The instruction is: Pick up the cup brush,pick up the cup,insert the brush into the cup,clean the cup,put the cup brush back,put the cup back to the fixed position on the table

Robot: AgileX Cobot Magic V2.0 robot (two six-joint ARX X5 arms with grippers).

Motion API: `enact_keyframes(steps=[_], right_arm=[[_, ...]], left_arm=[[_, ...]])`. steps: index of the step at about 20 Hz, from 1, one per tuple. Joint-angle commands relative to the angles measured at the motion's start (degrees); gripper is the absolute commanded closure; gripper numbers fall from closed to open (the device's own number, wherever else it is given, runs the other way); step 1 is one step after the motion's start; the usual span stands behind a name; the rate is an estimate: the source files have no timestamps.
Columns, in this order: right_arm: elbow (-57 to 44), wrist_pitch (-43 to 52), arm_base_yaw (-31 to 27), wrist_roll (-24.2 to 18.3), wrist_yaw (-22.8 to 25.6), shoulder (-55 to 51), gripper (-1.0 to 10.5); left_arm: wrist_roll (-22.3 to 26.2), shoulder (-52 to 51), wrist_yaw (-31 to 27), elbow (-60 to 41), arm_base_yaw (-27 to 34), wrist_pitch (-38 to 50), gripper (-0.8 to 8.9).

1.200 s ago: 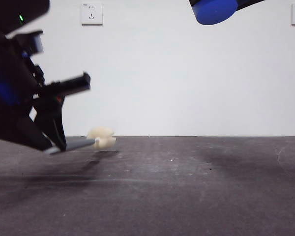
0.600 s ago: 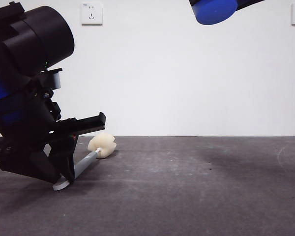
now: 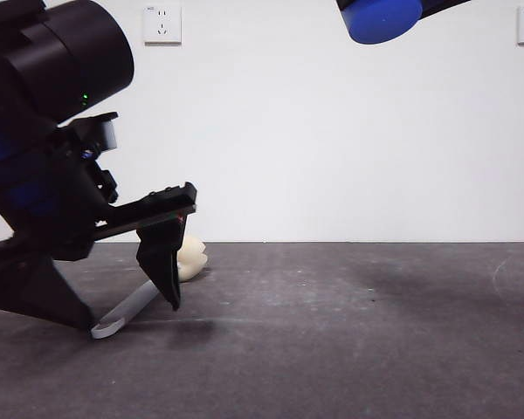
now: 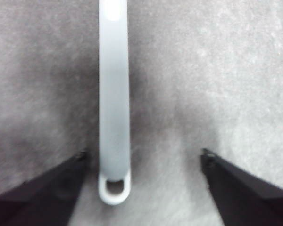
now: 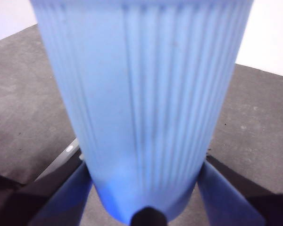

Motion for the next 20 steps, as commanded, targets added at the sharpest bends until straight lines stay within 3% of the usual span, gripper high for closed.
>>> enact_keyframes(steps=[1,8,14,20], right_arm=[[0.1,0.7,0.0,-0.3,-0.1,0.2,9.6],[-3.1,9.2,-0.9,-0.9,-0.1,0.3,9.6],[-21.2,28.0,-3.2,0.2,-0.9,1.1,9.6],[-28.4,42.2,-5.7,-0.1,-3.7,13.6,9.6]], left_arm=[[0.9,-2.6,-0.1,-1.0,0.1,-1.9,4.00],[3.7,-21.9,0.2,-1.0,0.2,-5.5,4.01],[5.9,-40.0,0.3,-1.0,0.2,-11.4,4.01],[6.1,-47.0,0.9,-1.0,0.1,-14.7,4.01]])
